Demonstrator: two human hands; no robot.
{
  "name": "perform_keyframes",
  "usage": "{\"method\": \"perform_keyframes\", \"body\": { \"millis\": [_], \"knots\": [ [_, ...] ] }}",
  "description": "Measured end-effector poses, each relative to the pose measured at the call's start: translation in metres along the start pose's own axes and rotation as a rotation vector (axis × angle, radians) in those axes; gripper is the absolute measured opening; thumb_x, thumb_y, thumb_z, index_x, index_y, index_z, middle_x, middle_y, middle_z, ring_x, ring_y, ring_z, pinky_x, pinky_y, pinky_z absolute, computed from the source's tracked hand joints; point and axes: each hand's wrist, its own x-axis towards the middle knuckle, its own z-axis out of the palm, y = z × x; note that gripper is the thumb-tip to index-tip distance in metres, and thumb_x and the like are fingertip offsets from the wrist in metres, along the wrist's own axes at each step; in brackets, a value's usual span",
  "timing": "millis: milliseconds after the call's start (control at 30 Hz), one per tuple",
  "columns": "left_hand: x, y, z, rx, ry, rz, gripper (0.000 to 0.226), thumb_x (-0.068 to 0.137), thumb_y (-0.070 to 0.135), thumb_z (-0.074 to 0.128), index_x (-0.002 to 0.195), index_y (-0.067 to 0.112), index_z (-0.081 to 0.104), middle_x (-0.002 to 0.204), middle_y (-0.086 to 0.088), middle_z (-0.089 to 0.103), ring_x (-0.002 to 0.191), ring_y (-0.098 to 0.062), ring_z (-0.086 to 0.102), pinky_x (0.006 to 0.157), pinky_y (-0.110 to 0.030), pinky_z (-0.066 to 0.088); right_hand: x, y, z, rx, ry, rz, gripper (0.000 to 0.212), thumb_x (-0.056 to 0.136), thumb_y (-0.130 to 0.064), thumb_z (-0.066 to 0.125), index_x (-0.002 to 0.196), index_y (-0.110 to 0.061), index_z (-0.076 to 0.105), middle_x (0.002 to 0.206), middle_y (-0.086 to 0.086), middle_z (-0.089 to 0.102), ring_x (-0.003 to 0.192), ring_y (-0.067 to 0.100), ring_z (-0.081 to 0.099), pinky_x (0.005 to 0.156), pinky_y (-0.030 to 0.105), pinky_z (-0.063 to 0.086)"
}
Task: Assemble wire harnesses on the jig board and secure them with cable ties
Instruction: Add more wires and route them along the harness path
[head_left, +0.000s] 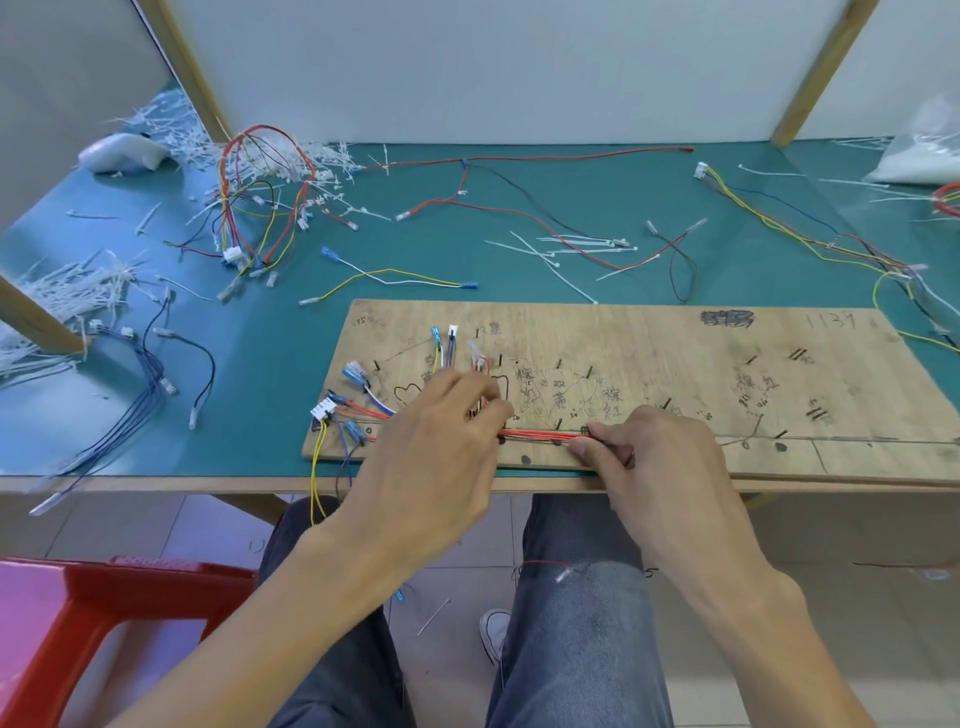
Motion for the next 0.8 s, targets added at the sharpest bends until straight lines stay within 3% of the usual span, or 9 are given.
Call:
{"method": "perform_keyframes", "body": {
  "millis": [133,300,367,433,500,567,667,800],
  "knots": [
    [-0.014,0.0,0.004,0.039,-0.039,-0.1,0.018,0.093,0.015,0.068,0.11,0.017,0.071,0.13,0.0,0.057,0.106,-0.023,0.061,0.065,-0.044,0.06,0.001,0.0,0.002,0.002,0.031,0.015,0.032,0.094,-0.052,0.073,0.108,-0.026,0.084,0.081,-0.004,0.068,0.083,0.025,0.069,0.072,0.034,0.051],
    [-0.023,0.001,0.011,0.072,-0.034,-0.133,0.023,0.09,0.018,0.071,0.113,0.021,0.072,0.135,0.0,0.055,0.092,-0.023,0.065,0.059,-0.034,0.052,0.001,0.0,0.004,0.019,0.075,-0.005,0.027,0.093,-0.049,0.076,0.102,-0.025,0.085,0.074,-0.004,0.07,0.074,0.022,0.07,0.071,0.035,0.055],
    [-0.023,0.0,0.014,0.055,-0.015,-0.14,0.022,0.091,0.019,0.07,0.113,0.021,0.072,0.141,-0.001,0.052,0.097,-0.023,0.066,0.061,-0.035,0.052,0.001,0.002,0.005,0.041,0.086,-0.004,0.025,0.093,-0.047,0.077,0.1,-0.025,0.085,0.073,-0.005,0.07,0.066,0.021,0.07,0.069,0.038,0.057],
    [-0.022,-0.002,0.016,-0.016,0.032,-0.122,0.02,0.093,0.018,0.068,0.112,0.019,0.073,0.142,-0.001,0.051,0.116,-0.022,0.061,0.07,-0.04,0.06,0.001,0.003,0.006,0.077,0.088,0.012,0.026,0.092,-0.047,0.078,0.1,-0.024,0.085,0.073,-0.008,0.072,0.063,0.017,0.07,0.069,0.037,0.058],
    [-0.019,-0.005,0.015,-0.094,0.108,-0.126,0.018,0.097,0.021,0.063,0.111,0.017,0.074,0.135,0.004,0.054,0.124,-0.017,0.053,0.084,-0.037,0.058,0.001,0.004,0.007,0.089,0.078,0.016,0.027,0.09,-0.048,0.079,0.101,-0.024,0.085,0.071,-0.01,0.073,0.061,0.013,0.07,0.069,0.035,0.059],
    [-0.009,-0.009,0.012,-0.094,0.173,-0.157,0.019,0.1,0.022,0.057,0.106,0.017,0.074,0.121,0.008,0.06,0.118,-0.014,0.052,0.09,-0.028,0.051,0.001,0.004,0.007,0.104,0.09,0.009,0.025,0.089,-0.047,0.081,0.099,-0.024,0.085,0.066,-0.011,0.072,0.059,0.011,0.069,0.068,0.035,0.059],
    [0.013,-0.015,0.007,-0.057,0.177,-0.267,0.017,0.101,0.021,0.057,0.097,0.018,0.073,0.098,0.007,0.07,0.102,-0.018,0.051,0.083,-0.036,0.05,0.0,0.005,0.008,0.127,0.122,0.0,0.021,0.088,-0.042,0.084,0.097,-0.023,0.084,0.065,-0.011,0.07,0.058,0.008,0.068,0.067,0.034,0.057],
    [0.035,-0.018,0.007,-0.05,0.11,-0.382,0.018,0.097,0.025,0.06,0.109,0.024,0.073,0.091,0.005,0.073,0.095,-0.021,0.059,0.077,-0.039,0.052,-0.002,0.003,0.007,0.114,0.118,-0.012,0.02,0.088,-0.041,0.084,0.098,-0.024,0.085,0.065,-0.012,0.066,0.064,0.011,0.067,0.07,0.036,0.056]
  ]
}}
